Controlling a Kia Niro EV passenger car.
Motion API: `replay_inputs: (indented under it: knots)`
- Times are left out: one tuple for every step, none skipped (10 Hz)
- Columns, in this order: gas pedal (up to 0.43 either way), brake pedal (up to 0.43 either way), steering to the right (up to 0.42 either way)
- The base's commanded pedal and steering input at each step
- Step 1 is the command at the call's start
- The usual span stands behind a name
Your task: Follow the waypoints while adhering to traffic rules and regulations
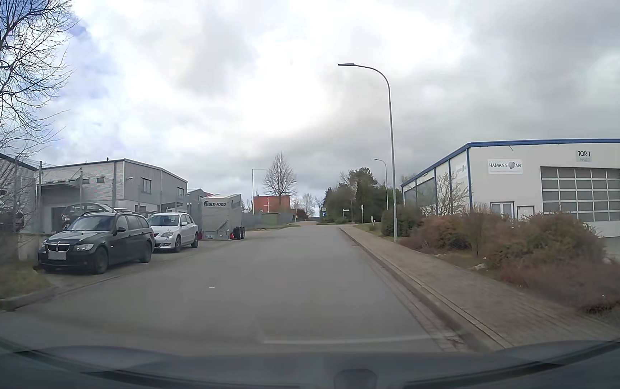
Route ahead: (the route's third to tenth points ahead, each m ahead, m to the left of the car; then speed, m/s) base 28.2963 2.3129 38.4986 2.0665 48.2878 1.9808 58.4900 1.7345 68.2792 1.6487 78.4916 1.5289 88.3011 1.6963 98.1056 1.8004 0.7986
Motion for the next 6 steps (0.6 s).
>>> replay_inputs:
  knots:
    - [0.0, 0.0, -0.002]
    - [0.0, 0.0, -0.002]
    - [0.0, 0.0, -0.002]
    - [0.0, 0.0, -0.002]
    - [0.0, 0.0, -0.002]
    - [0.0, 0.0, -0.002]
